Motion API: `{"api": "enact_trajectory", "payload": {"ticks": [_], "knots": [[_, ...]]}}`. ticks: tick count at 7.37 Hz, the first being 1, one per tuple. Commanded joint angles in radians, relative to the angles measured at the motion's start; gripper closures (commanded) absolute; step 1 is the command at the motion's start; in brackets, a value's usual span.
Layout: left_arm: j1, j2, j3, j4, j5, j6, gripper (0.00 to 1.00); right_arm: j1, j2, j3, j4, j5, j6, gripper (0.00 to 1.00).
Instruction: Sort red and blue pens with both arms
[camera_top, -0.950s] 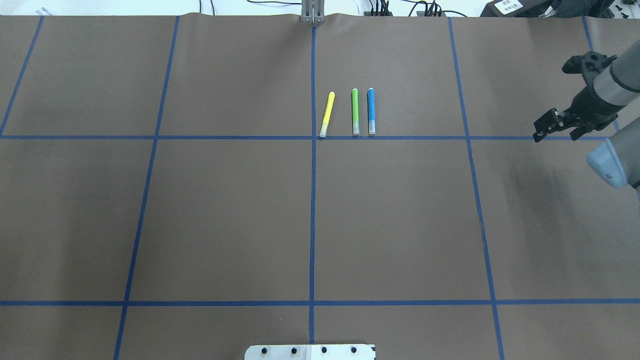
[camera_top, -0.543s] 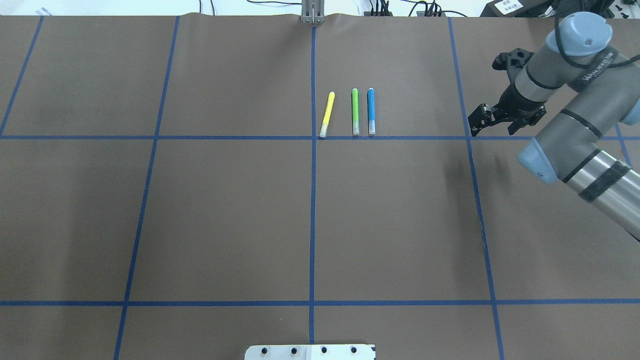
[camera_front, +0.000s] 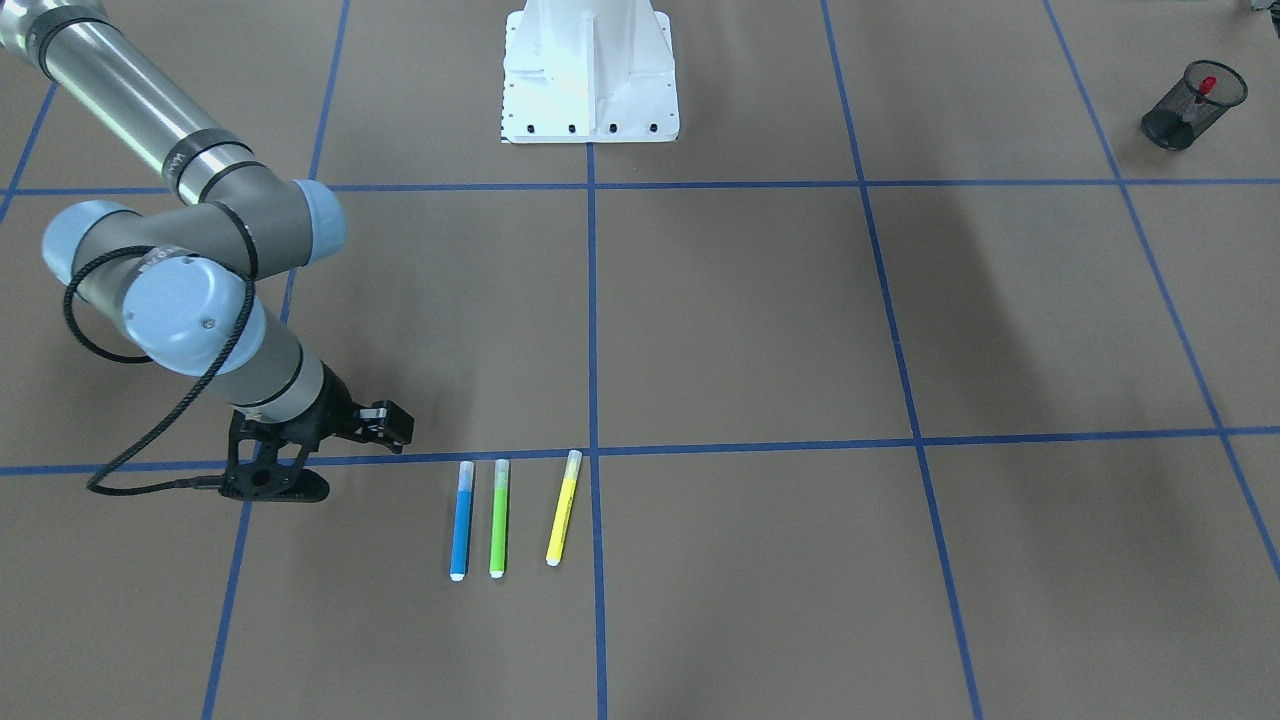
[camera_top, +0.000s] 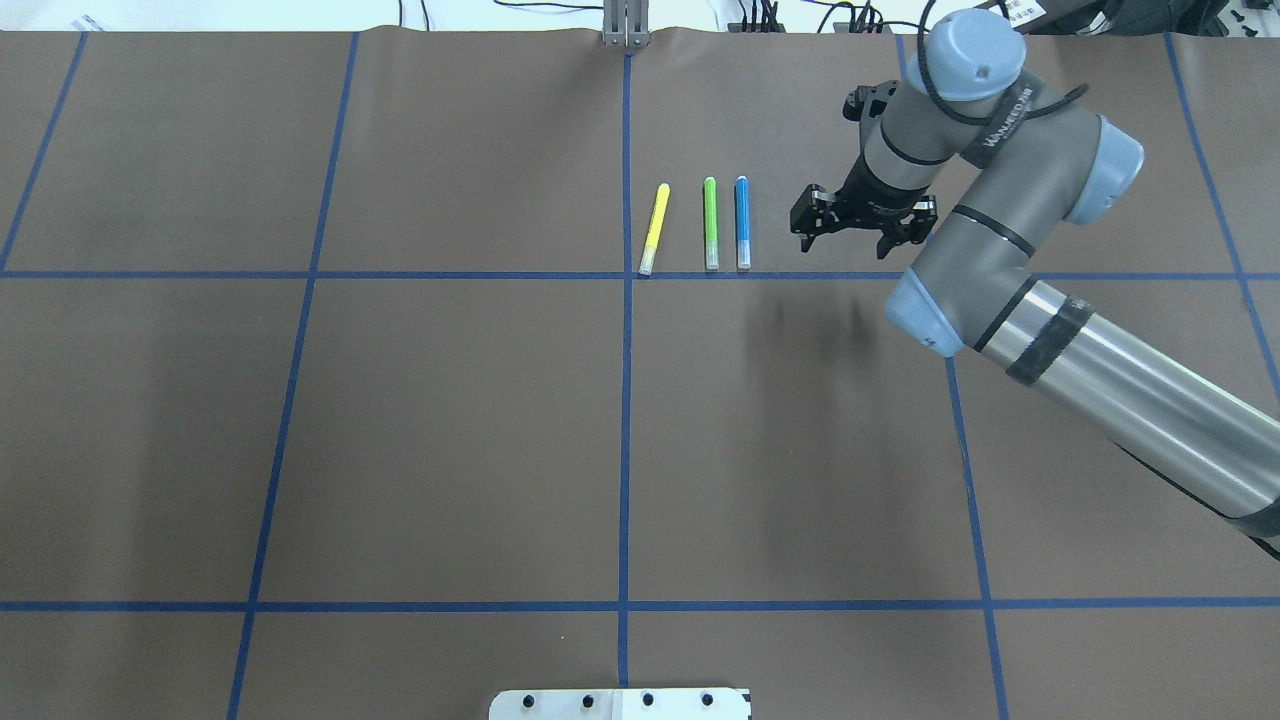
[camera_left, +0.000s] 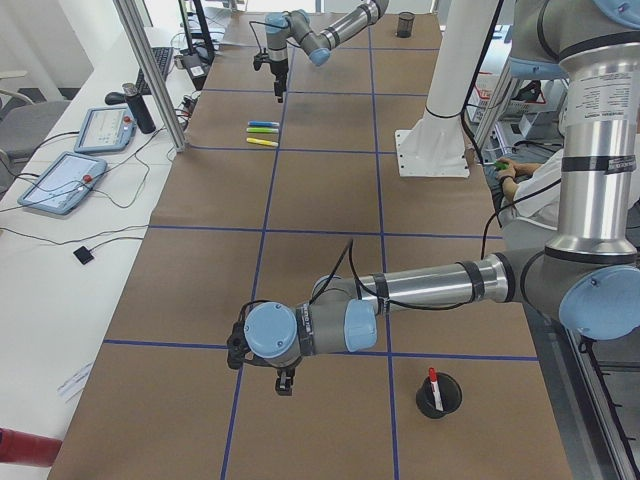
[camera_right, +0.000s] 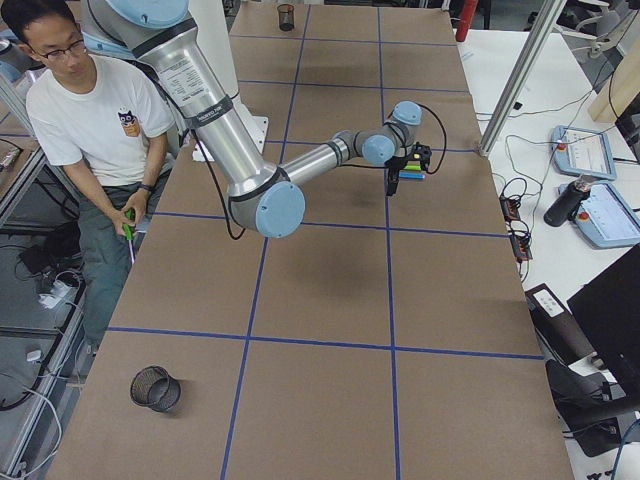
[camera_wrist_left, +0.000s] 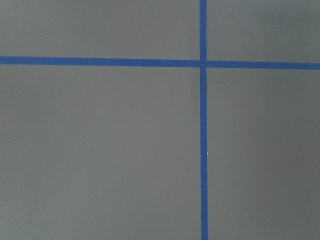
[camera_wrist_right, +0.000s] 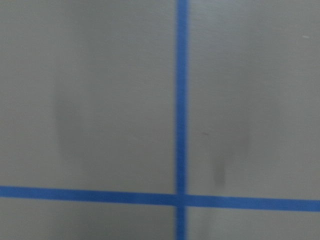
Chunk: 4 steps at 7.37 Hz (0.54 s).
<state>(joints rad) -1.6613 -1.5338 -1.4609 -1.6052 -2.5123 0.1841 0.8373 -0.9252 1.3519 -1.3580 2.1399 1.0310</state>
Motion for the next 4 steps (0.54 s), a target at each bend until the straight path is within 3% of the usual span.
{"api": "enact_trajectory", "payload": {"ticks": [1,3,4], "knots": [[0.000,0.000,0.002,-0.009,0.001,0.000,0.00,-0.041,0.037,-0.017,0.000,-0.029,0.052,0.02],[0.000,0.001,0.002,-0.009,0.001,-0.002,0.00,-0.047,0.049,-0.054,0.041,-0.031,0.052,0.08],[0.000,0.001,0.002,-0.009,0.001,-0.002,0.00,-0.050,0.077,-0.129,0.118,-0.032,0.070,0.09]]}}
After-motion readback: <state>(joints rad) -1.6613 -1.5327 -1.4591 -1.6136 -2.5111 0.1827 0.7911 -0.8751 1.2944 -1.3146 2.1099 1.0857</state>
